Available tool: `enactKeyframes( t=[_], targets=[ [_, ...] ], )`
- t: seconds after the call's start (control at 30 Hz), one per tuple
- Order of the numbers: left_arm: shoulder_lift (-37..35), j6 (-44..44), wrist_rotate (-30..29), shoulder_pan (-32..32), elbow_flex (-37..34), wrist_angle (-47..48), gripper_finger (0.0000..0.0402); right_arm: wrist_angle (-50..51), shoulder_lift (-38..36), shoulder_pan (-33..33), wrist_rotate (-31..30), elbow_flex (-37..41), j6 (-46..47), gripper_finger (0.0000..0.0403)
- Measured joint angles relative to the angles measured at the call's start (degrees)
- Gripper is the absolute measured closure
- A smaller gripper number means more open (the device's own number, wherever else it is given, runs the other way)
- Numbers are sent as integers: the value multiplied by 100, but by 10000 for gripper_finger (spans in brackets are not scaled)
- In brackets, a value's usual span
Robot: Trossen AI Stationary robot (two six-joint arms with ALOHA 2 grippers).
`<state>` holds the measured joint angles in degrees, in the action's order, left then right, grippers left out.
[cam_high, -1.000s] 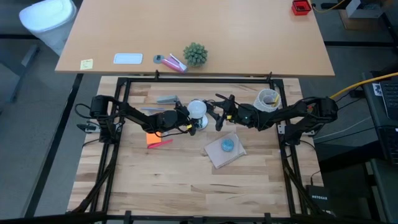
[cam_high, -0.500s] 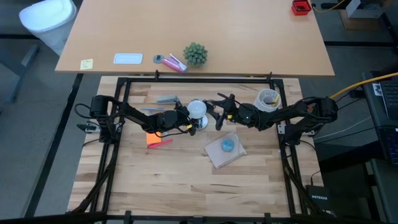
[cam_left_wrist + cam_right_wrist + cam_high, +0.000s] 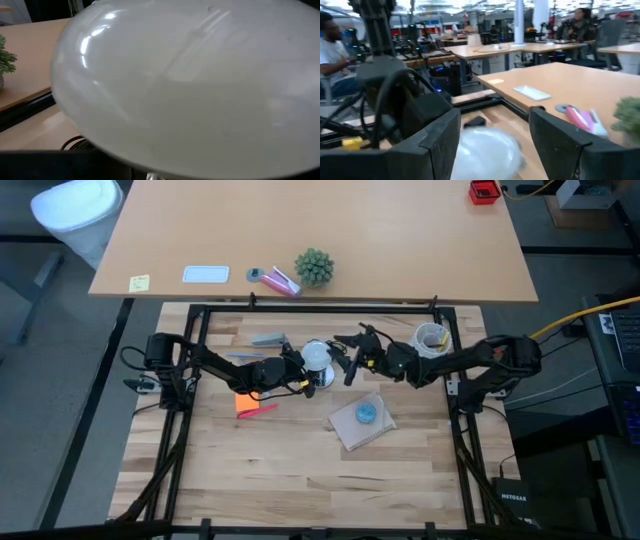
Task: Screw lightbulb
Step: Insert the lightbulb into the lamp
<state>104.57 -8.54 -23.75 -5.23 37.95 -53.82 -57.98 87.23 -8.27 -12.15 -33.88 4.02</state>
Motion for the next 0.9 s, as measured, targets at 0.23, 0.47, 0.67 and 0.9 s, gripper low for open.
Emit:
enactKeyframes(
  t=[0.23, 0.47, 0.67, 0.9],
  targets=[
    [0, 0, -2, 0, 0, 7, 233, 631, 291, 0, 130, -616, -147, 174],
    [0, 10, -2, 0, 0, 21, 233, 1311, 316, 0, 104, -742, -151, 243],
    [0, 2, -2, 0, -2, 26, 233, 1643, 316, 0, -23, -748, -151, 291],
    [0, -22, -2, -2, -2, 27, 233, 1867, 301, 0, -20, -766, -147, 312]
  ],
)
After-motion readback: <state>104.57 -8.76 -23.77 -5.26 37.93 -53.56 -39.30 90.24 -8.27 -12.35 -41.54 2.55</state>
